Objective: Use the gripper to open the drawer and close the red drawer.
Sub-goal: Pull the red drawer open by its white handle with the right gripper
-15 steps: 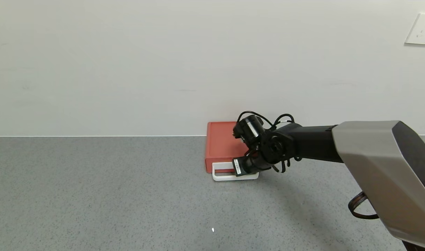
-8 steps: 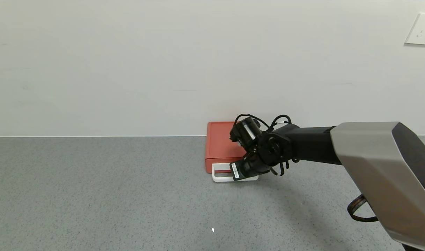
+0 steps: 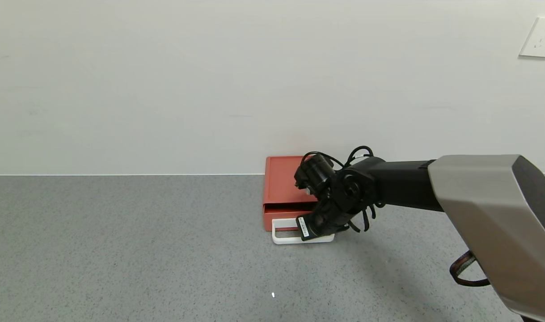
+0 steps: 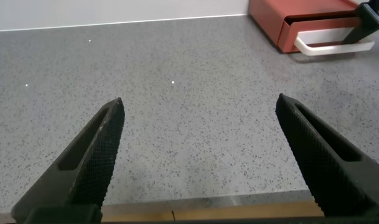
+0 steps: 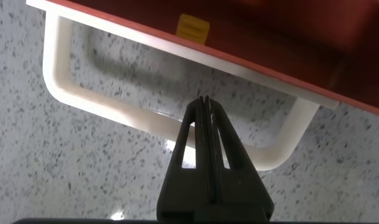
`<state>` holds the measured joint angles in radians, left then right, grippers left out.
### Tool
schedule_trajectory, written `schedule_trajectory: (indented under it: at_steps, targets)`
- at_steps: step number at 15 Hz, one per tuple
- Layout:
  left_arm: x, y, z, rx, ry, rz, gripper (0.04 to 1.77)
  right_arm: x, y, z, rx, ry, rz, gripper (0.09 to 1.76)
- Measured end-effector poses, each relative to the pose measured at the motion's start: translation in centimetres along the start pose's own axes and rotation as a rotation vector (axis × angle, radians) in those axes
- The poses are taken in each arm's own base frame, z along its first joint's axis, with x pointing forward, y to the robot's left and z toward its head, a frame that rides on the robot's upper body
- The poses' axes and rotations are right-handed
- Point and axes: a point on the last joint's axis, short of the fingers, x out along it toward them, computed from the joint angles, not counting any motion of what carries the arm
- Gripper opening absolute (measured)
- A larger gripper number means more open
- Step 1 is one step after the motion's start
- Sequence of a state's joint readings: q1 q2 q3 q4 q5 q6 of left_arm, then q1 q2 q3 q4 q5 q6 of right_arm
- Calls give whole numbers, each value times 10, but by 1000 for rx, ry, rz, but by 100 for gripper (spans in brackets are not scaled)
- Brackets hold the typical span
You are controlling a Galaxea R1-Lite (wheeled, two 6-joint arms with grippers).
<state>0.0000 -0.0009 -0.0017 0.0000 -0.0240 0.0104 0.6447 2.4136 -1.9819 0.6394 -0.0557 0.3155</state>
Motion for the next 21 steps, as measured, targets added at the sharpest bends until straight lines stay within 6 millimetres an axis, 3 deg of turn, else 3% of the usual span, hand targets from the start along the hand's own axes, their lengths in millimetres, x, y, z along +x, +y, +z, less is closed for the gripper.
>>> schedule_trajectory:
  at_steps: [7, 21]
  targets:
    - [0, 0, 0, 0, 0, 0, 175, -15, 14, -14, 36, 91, -7, 11]
    - [0, 0, 0, 2, 1, 1, 175, -28, 35, -46, 68, 191, -33, 11]
